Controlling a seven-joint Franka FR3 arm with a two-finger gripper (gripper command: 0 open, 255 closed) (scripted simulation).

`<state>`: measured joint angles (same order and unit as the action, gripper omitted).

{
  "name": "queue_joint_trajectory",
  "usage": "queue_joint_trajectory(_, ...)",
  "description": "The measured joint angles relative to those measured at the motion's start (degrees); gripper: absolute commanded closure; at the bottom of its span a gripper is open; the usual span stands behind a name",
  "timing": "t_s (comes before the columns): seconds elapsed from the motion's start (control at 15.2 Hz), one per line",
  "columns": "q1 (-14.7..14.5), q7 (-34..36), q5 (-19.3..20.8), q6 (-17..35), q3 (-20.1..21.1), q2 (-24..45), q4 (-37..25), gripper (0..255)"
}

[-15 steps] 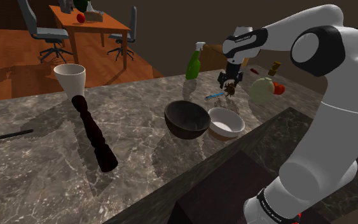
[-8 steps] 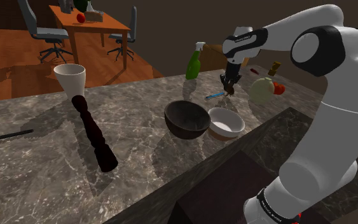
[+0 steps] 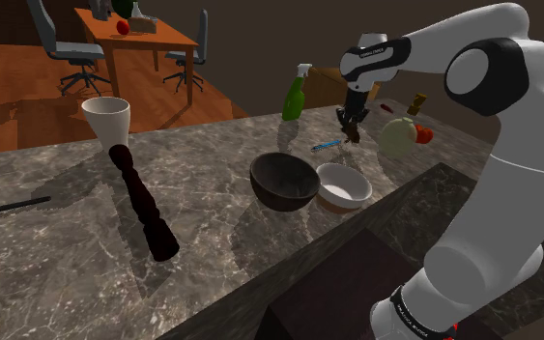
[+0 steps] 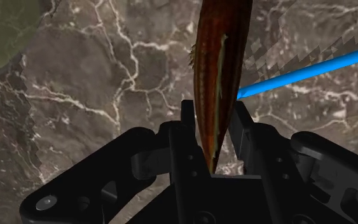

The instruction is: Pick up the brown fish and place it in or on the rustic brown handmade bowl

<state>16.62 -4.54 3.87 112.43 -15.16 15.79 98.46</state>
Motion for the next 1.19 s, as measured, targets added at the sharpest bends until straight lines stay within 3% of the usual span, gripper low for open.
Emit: queue_joint_trajectory(1.19,-0.03,-1.09,0.15,-13.28,-0.18,-1.69,-11.71,255)
